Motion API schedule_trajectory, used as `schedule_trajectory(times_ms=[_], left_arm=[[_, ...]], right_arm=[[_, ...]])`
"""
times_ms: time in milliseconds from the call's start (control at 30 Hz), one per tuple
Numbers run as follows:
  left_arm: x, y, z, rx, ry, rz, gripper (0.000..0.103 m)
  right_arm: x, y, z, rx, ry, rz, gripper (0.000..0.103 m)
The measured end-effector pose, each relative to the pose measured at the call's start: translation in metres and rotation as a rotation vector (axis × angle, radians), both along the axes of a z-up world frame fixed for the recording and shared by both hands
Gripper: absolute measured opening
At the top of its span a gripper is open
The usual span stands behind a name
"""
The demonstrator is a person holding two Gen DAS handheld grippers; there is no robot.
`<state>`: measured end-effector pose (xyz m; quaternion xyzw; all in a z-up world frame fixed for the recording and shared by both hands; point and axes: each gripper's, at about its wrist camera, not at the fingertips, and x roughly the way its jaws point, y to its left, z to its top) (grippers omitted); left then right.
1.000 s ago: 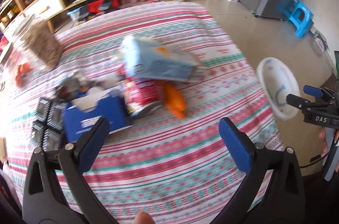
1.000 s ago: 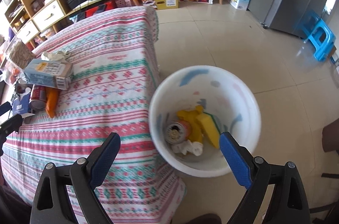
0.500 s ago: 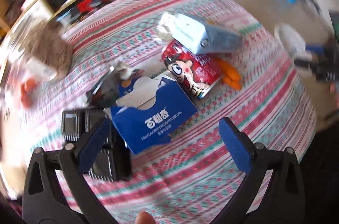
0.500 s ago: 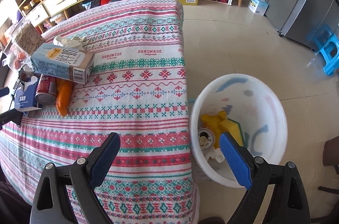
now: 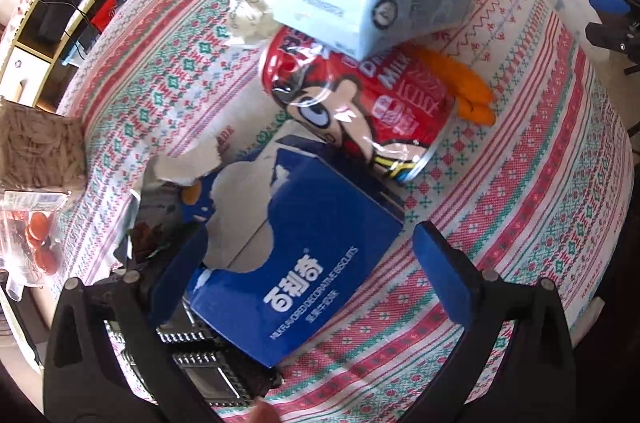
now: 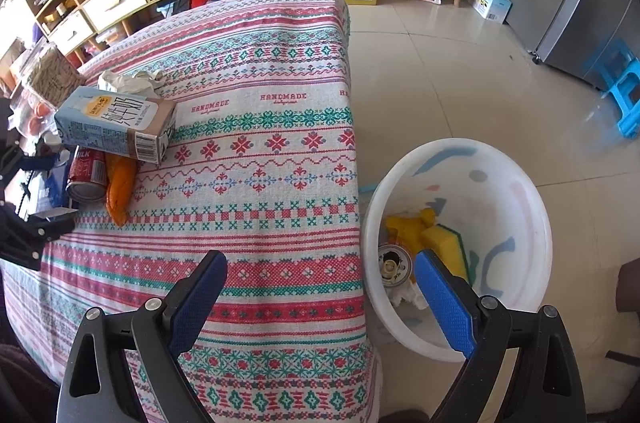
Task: Collect trash
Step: 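Reach to the blue biscuit box and grasp it with the left tool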
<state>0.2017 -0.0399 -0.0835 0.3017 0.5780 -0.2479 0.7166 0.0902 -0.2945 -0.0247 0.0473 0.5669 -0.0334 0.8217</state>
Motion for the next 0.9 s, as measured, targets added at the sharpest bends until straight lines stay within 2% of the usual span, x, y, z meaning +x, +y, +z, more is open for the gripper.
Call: schedule_trajectory(times_ms=[133,467,500,533,767,900], left_arm=[[-0.003,0.005,0.009,-0.062,0.009,0.074,0.083],[-0.035,0.034,0.022,-0.208,-0.002,0.297,0.074],[-0.038,0.038,0.024,-0.221,-0.009,0.33,0.067],[-0.041,0.042,0.027,-0.24,-0.008,0.354,0.052],[-0.063,0.075,0.033,-0.309,-0.045,0.471,0.05],[-0.069,0.091,0.043,-0.352,-0.051,0.518,0.05]], right_arm=[[0.0,0.001,0.001,0.004,-0.004,0.004,0.096],[0.005,0.023,0.006,0.01,-0.019,0.035,0.096],[0.006,0.026,0.007,0.013,-0.02,0.038,0.096],[0.008,0.03,0.008,0.017,-0.022,0.044,0.096],[0.019,0.067,0.024,0.064,-0.087,0.116,0.096],[0.028,0.093,0.027,0.056,-0.088,0.169,0.096]])
